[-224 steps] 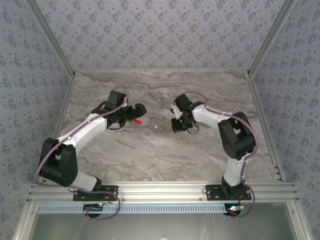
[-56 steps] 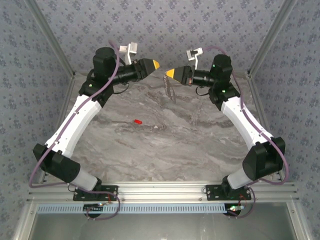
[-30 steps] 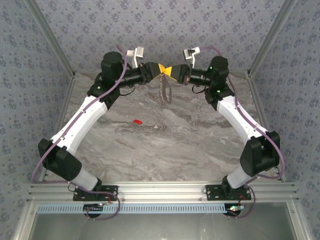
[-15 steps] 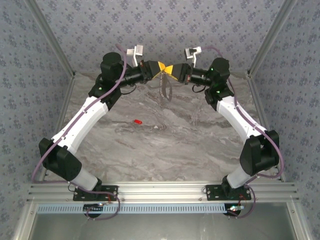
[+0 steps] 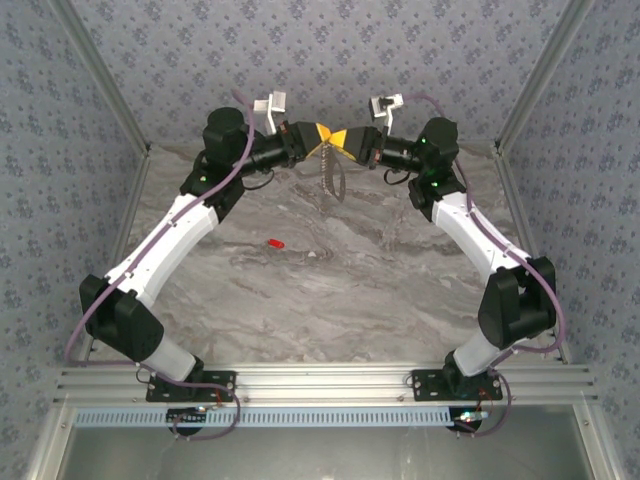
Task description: Put the keys on the keyring
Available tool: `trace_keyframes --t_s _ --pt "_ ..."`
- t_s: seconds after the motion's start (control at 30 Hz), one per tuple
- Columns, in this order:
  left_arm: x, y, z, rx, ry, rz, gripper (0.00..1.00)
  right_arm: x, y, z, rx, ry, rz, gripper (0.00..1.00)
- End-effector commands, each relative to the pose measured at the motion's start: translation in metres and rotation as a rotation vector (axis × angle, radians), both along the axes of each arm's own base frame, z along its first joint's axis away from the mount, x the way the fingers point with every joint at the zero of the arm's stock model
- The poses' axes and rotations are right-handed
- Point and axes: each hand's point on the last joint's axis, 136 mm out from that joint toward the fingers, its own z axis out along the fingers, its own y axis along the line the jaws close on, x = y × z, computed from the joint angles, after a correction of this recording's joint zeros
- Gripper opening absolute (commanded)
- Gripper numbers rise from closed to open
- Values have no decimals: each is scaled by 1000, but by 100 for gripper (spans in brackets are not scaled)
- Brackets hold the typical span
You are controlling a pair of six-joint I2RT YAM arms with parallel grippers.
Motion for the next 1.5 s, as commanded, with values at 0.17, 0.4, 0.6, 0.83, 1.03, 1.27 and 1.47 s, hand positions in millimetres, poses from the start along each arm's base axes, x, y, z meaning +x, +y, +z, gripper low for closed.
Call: trace_keyframes --t_s 0.17,0.4,0.6,0.83,1.03,1.27,1.47 --pt "-17 -13 0 15 -37 -62 0 13 -3 -8 16 27 -45 0" --pt "-13 -6 -5 23 -50 6 0 17 -5 -21 10 66 -68 0" --pt "-5 9 -19 25 -30 115 0 21 -10 -39 13 118 -94 0" --pt "-2 22 -29 15 -13 182 0 23 -13 -61 17 178 -109 21" --pt "-3 21 -27 10 -20 176 0 24 -14 -66 15 189 -113 18" --pt "-3 21 -31 38 -29 173 0 27 -18 -97 -38 240 -135 21" --pt "-1 37 -48 132 -5 230 0 23 -24 -168 -205 340 -185 27"
